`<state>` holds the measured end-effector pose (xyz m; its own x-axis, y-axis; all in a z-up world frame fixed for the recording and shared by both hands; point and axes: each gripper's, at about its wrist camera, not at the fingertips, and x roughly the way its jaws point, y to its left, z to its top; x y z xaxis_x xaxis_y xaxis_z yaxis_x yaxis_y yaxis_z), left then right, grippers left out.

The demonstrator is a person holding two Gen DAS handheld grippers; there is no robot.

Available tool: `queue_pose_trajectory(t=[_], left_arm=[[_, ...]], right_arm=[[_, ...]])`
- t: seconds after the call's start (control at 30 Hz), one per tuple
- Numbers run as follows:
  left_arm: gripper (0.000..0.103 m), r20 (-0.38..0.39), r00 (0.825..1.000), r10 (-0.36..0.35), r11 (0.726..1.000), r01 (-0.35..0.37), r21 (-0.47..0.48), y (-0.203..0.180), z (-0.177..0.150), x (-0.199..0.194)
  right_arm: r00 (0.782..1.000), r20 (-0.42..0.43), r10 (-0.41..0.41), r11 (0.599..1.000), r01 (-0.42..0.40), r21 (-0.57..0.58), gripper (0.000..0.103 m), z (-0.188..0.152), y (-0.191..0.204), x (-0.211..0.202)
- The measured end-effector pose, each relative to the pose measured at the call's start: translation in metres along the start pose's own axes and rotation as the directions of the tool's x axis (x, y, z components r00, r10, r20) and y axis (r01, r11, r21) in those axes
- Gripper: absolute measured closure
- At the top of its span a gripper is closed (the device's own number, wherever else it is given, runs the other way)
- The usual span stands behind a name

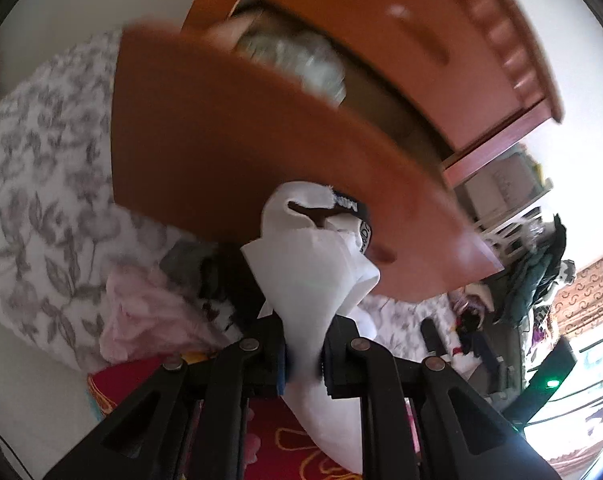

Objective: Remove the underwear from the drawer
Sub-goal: 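Carry the white sock down toward the bedspread beside the black sock, then open the left gripper to release the white sock onto the pile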

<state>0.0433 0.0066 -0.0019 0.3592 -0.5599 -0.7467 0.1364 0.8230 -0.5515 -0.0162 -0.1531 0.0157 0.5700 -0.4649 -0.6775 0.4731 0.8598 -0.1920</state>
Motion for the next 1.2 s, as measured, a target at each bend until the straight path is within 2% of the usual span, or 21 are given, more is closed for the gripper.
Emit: queue_pose_trajectory(t=[0.27,0.53,0.67,0.9,1.2], left_arm=[[0.089,-0.036,0.994,0.101,0.994,-0.1,0.044,0.0,-0.01,0.02],[0.089,-0.108,0.984,0.14,0.987,-0.13,0.092,-0.007,-0.02,0.045],[0.088,-0.137,0.98,0.147,0.987,-0.136,0.087,-0.002,-0.024,0.053],[0.086,-0.153,0.978,0.139,0.989,-0.13,0.068,0.007,-0.025,0.053],[0.079,-0.163,0.97,0.179,0.983,-0.168,0.079,0.005,-0.025,0.057]], right_arm=[[1.0,-0.002,-0.001,1.0,0.001,-0.002,0.0,0.0,0.001,0.0],[1.0,-0.004,-0.001,1.0,0.001,-0.002,0.0,-0.001,0.001,0.001],[1.0,-0.005,0.0,1.0,0.0,-0.001,0.0,-0.001,0.001,0.001],[1.0,-0.007,0.001,1.0,-0.001,0.0,0.0,-0.001,0.001,0.001],[1.0,-0.011,0.004,1.0,-0.004,0.003,0.0,-0.001,0.0,0.002]])
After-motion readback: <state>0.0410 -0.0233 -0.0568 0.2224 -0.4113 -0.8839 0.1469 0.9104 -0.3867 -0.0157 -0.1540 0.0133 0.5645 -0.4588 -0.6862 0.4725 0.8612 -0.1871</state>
